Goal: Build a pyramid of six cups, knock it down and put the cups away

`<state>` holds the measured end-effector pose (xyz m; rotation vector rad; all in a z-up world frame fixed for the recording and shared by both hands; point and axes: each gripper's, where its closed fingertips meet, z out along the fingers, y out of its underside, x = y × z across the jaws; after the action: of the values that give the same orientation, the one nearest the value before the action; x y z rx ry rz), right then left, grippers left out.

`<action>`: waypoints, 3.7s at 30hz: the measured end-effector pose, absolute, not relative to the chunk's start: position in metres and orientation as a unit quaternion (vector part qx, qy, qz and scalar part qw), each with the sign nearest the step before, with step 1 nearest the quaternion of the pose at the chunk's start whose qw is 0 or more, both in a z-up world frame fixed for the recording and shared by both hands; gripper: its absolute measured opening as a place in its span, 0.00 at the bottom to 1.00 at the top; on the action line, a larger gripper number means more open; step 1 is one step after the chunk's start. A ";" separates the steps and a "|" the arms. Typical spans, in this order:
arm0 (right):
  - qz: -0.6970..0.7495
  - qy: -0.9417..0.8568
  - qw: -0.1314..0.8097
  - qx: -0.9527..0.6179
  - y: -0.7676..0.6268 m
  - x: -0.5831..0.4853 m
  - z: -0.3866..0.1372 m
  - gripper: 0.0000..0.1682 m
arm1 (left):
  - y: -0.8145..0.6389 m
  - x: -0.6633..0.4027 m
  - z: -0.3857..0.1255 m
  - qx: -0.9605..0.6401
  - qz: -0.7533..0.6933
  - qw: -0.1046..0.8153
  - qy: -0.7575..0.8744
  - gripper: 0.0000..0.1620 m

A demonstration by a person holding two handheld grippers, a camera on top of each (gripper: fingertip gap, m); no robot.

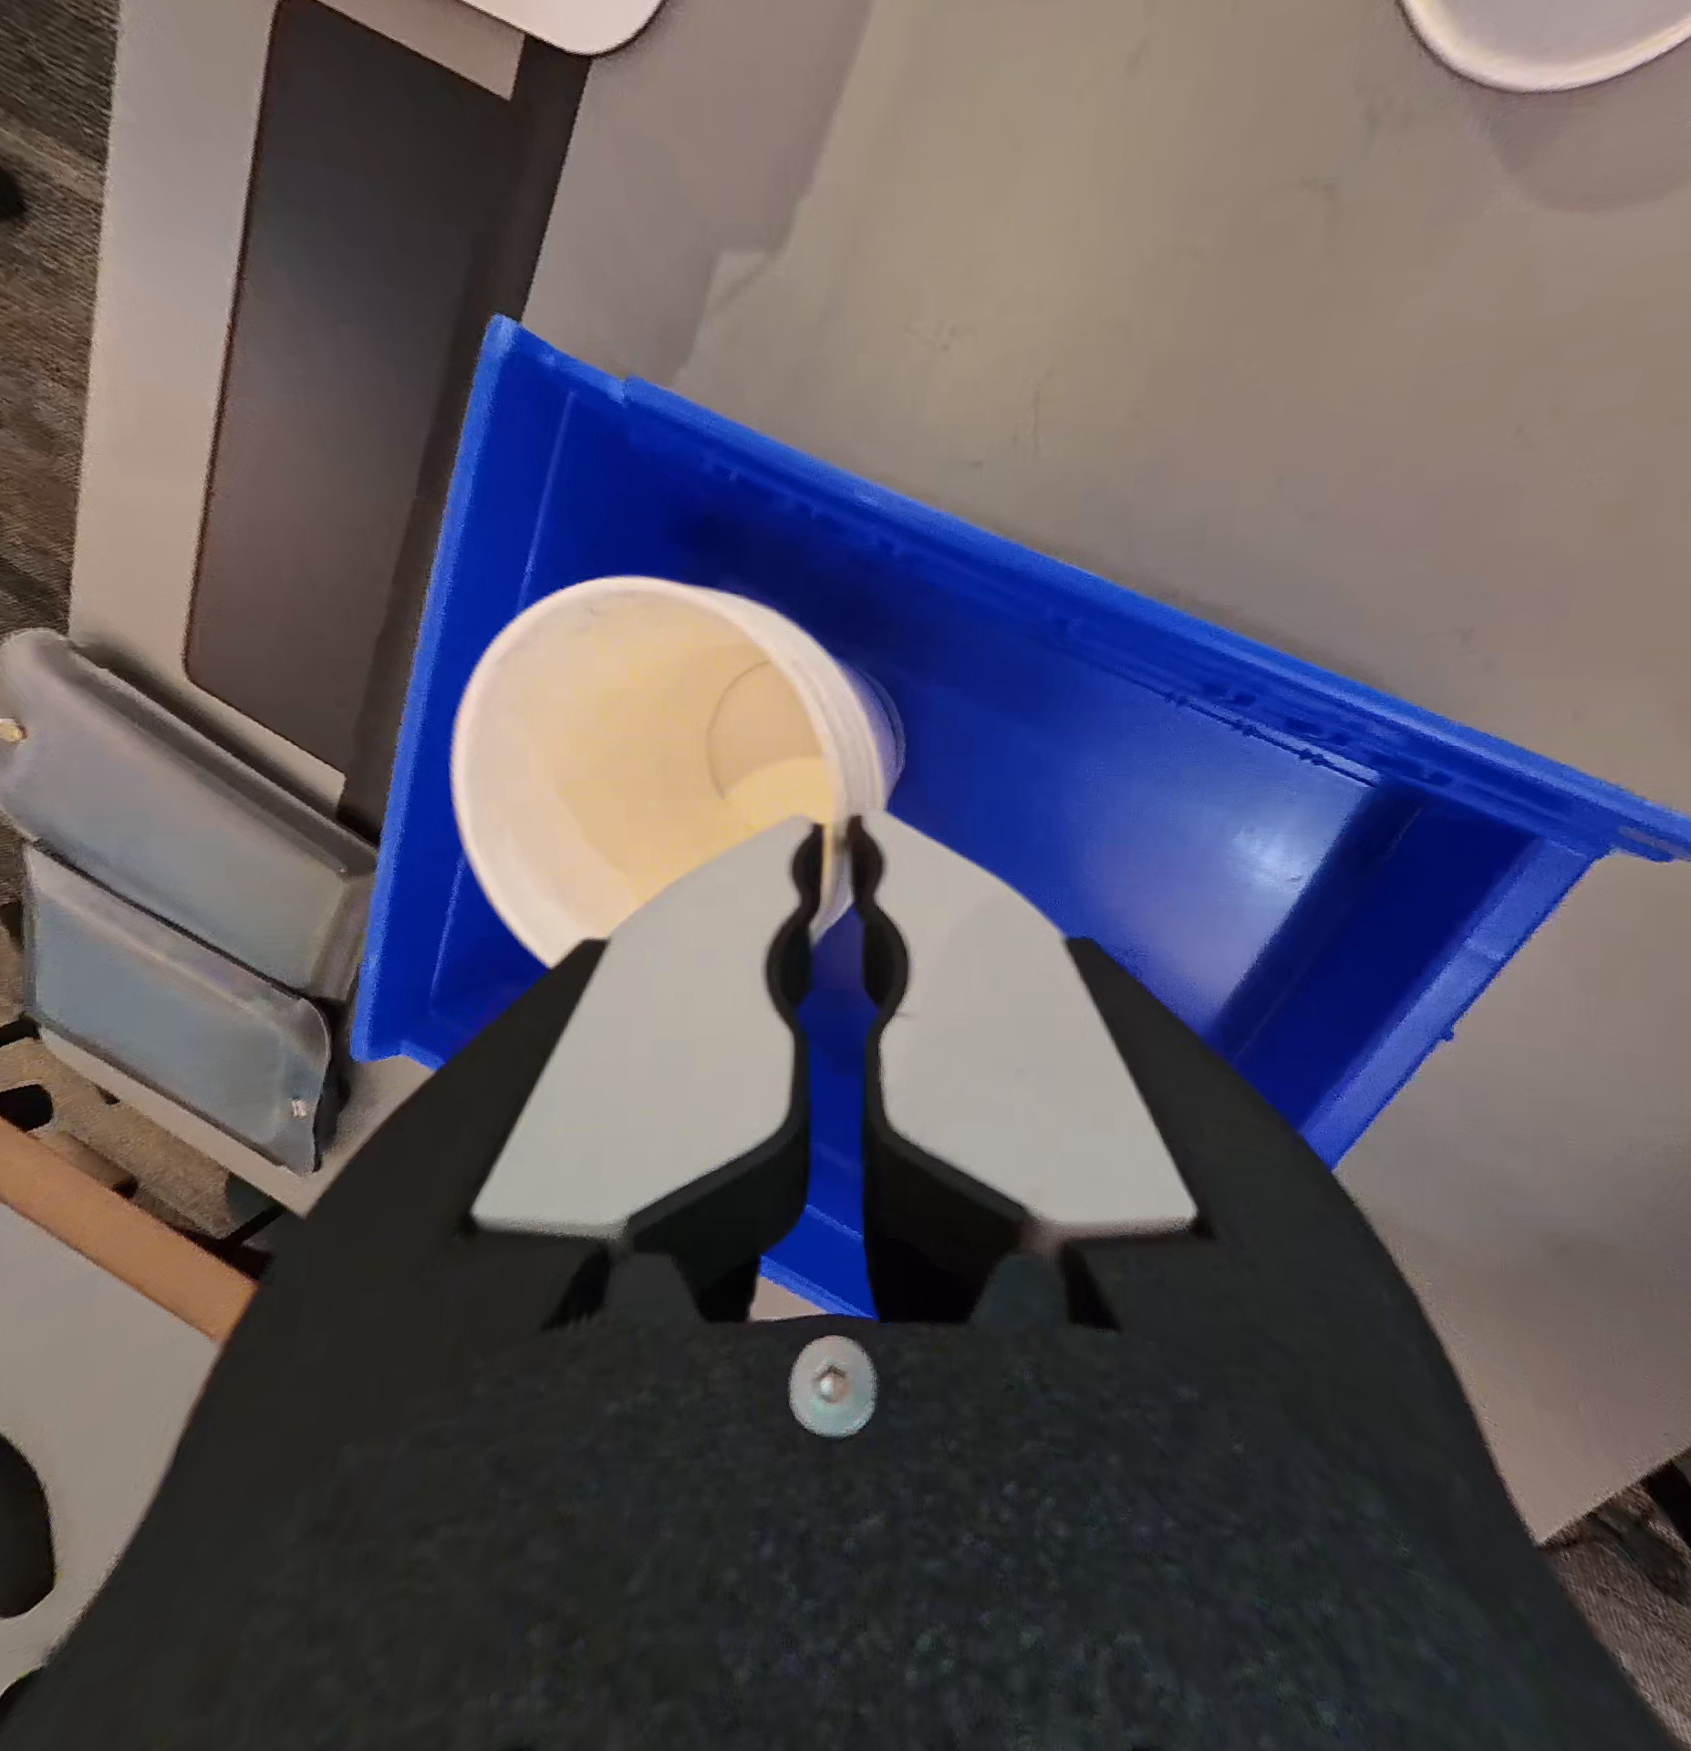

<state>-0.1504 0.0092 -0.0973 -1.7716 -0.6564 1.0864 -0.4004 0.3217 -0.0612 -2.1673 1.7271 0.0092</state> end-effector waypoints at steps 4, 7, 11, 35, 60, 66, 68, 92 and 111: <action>0.437 -0.281 0.453 -0.724 0.009 -0.151 -0.102 0.35 | 0.321 -0.395 -0.062 -0.774 -0.020 0.179 0.607 0.02; 0.439 -0.285 0.449 -0.724 0.009 -0.153 -0.103 0.34 | 0.321 -0.393 -0.062 -0.777 -0.030 0.180 0.602 0.02; 0.437 -0.285 0.449 -0.725 0.010 -0.154 -0.103 0.34 | 0.325 -0.395 -0.059 -0.781 -0.026 0.189 0.595 0.02; 0.519 -0.138 0.573 -0.619 0.099 -0.159 -0.023 0.57 | 0.222 -0.314 0.145 -0.709 -0.289 0.469 0.439 0.01; 0.496 -0.130 0.533 -0.673 0.134 -0.141 -0.007 0.49 | 0.124 -0.212 0.041 -0.649 -0.209 0.477 0.555 0.48; 0.371 -0.232 0.482 -0.759 0.129 -0.151 0.006 0.49 | 0.111 -0.218 -0.005 -0.632 -0.069 0.450 0.627 0.53; 0.360 -0.235 0.475 -0.768 0.127 -0.157 0.004 0.49 | 0.111 -0.212 -0.012 -0.630 -0.053 0.442 0.636 0.56; 0.229 -0.251 0.561 -0.755 0.106 -0.120 -0.018 0.51 | 0.206 -0.225 -0.055 -0.780 -0.142 0.499 0.351 0.56; 0.290 -0.266 0.503 -0.770 0.052 -0.139 -0.095 0.43 | 0.265 -0.242 -0.163 -0.875 -0.062 0.432 0.210 0.56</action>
<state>-0.1395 0.0519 -0.0952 -1.8585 -0.6415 0.7002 -0.2421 0.2648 -0.1628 -2.1815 0.5230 -0.1539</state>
